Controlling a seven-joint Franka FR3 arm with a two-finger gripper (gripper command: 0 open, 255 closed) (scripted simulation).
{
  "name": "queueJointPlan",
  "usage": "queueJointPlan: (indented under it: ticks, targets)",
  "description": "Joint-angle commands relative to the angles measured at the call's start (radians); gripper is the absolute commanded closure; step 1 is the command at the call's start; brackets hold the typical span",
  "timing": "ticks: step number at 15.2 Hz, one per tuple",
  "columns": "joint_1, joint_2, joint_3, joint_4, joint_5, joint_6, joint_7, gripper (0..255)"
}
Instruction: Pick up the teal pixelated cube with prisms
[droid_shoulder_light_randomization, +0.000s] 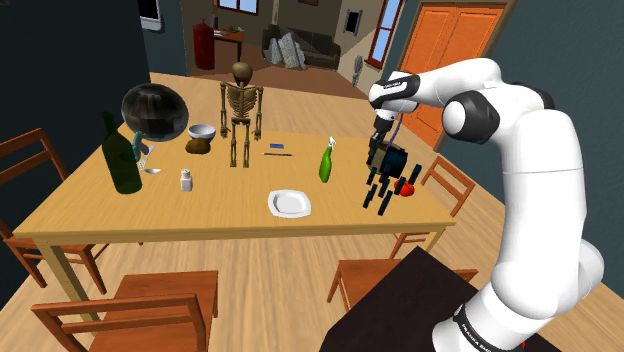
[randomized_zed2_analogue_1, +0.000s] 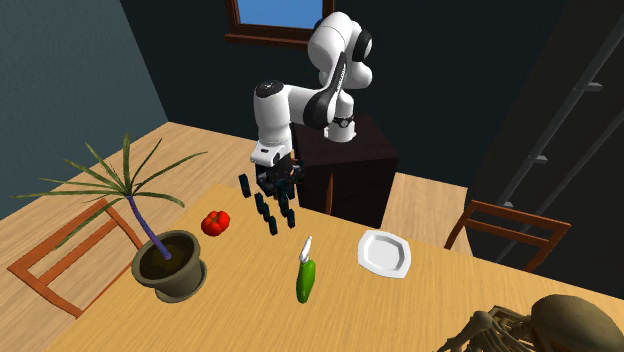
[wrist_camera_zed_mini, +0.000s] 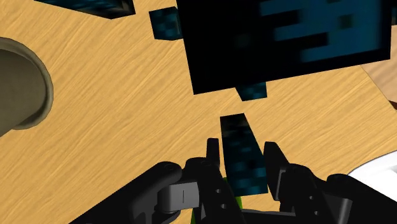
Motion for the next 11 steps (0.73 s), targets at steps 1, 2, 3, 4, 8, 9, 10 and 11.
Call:
queueJointPlan:
  ticks: [1,2,3,4,8,9,10,11]
  targets:
    - [0.000,-0.001,0.000,-0.003,0.000,0.000,0.000,255]
    - [0.000,-0.006,-0.002,0.003,-0.002,-0.011,0.002,255]
    - [0.001,-0.010,-0.003,0.010,-0.004,-0.022,0.003,255]
    - [0.000,-0.014,-0.004,0.017,-0.006,-0.033,0.005,255]
    - [0.000,-0.028,-0.007,0.049,-0.012,-0.078,0.010,255]
    - [-0.001,-0.032,-0.008,0.058,-0.014,-0.089,0.011,255]
    - [-0.001,-0.034,-0.009,0.067,-0.015,-0.101,0.013,255]
    - [-0.002,-0.037,-0.010,0.076,-0.017,-0.113,0.014,255]
